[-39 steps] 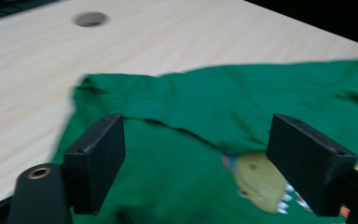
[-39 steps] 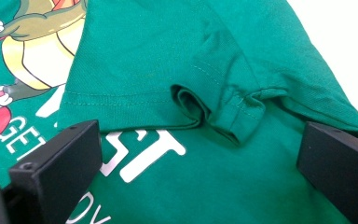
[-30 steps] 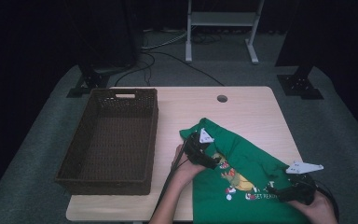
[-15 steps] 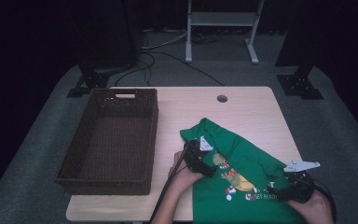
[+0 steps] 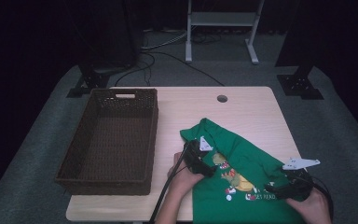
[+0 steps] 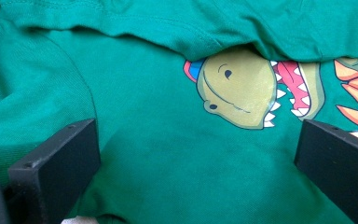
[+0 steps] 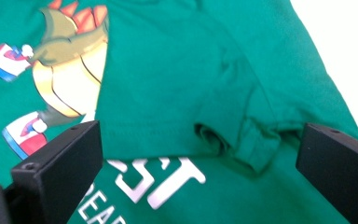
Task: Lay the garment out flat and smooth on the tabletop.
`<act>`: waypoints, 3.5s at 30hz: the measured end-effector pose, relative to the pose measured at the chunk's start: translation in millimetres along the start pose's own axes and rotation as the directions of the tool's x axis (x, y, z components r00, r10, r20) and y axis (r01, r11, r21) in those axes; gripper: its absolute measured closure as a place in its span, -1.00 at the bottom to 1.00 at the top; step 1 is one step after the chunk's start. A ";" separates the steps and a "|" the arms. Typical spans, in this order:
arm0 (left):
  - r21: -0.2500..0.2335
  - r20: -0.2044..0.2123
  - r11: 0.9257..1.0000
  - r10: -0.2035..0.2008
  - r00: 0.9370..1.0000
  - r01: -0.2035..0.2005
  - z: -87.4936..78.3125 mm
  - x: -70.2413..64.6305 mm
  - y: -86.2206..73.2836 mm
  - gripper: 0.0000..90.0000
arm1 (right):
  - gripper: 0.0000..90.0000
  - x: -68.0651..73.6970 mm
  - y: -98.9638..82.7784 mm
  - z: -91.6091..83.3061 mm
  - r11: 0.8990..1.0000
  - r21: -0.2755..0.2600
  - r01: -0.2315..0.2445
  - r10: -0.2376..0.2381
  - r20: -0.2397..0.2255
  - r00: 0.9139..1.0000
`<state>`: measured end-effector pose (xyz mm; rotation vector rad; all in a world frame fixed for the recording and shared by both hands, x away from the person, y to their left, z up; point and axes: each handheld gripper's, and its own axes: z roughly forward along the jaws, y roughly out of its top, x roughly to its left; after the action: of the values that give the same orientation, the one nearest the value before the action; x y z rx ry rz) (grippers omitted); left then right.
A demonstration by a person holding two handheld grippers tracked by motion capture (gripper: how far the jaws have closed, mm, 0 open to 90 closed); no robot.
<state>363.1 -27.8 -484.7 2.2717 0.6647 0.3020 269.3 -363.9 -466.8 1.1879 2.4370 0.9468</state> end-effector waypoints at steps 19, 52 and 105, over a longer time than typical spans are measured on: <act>0.000 0.000 1.000 -0.001 1.000 0.001 -0.1 0.1 0.0 -1.00 | -1.00 -1.8 35.9 1.4 0.998 -0.055 0.022 -0.023 -0.018 1.000; -0.001 -0.001 1.000 -0.001 1.000 0.001 -0.2 0.0 -0.1 -1.00 | -0.39 6.5 87.9 30.6 0.993 -0.062 0.099 -0.105 -0.102 0.989; -0.003 0.010 1.000 0.006 1.000 -0.006 -6.2 4.3 -5.8 -1.00 | 0.88 28.9 104.0 85.8 0.975 0.078 0.209 -0.199 -0.129 0.972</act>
<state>362.0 -18.3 -484.4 2.2718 0.6521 0.2942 356.1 -256.8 -461.4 0.9073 2.6613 0.8780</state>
